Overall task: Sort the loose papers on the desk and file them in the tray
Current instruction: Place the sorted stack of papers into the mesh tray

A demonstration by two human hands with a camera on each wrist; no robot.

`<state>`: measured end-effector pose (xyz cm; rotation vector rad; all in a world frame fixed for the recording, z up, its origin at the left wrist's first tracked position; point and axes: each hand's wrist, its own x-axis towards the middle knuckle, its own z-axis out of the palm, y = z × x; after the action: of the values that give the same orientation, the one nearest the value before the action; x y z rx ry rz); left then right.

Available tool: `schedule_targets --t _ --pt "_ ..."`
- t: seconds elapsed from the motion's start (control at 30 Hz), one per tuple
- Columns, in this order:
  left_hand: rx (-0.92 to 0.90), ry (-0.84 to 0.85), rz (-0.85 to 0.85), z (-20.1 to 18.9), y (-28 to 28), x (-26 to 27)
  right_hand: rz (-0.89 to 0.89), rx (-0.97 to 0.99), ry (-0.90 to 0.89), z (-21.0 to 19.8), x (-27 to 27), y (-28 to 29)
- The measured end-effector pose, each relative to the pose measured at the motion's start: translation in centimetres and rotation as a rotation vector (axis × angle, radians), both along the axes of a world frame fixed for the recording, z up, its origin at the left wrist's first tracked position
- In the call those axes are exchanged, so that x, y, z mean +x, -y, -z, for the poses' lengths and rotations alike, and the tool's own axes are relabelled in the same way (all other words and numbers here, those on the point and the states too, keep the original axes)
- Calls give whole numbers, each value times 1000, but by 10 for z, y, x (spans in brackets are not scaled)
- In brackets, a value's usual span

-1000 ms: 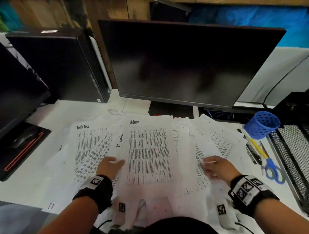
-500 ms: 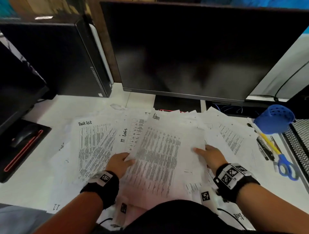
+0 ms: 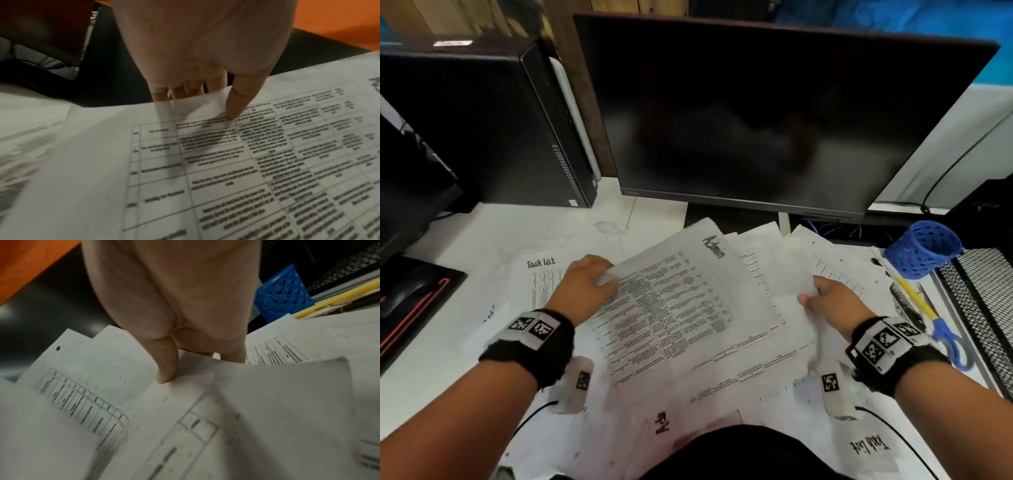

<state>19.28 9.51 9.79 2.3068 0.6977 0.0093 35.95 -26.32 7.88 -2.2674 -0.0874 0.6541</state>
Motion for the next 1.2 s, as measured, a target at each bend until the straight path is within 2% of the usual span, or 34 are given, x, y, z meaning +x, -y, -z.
schedule_targets --t 0.13,0.33,0.4,0.47,0.53,0.6,0.7,0.77,0.97,1.07,1.2 --pt "-35 -25 102 -4 29 11 -72 32 -18 -4 -11 -10" --pt "-113 -195 218 -4 52 8 -148 53 23 5 -29 -18" --pt "-134 -251 283 -3 62 4 -195 75 -4 2 -36 -21" --pt "-81 -323 352 0 71 -2 -241 97 -67 -3 -39 -22" --pt "-66 -346 377 7 77 -11 -223 144 -170 -5 -35 -15" --pt "-100 -330 335 12 78 -21 -94 173 -197 3 -22 1" --pt "-176 -267 253 13 76 -36 138 12 -13 21 -7 27" --pt "-191 -241 227 14 73 -43 177 -108 32 31 -6 35" --pt "-203 -220 263 21 70 -60 40 -402 2 49 -20 14" --pt "-230 -197 212 23 73 -65 74 -396 -35 51 -25 9" --pt "-290 -179 126 17 71 -66 -62 -506 -47 45 -22 14"
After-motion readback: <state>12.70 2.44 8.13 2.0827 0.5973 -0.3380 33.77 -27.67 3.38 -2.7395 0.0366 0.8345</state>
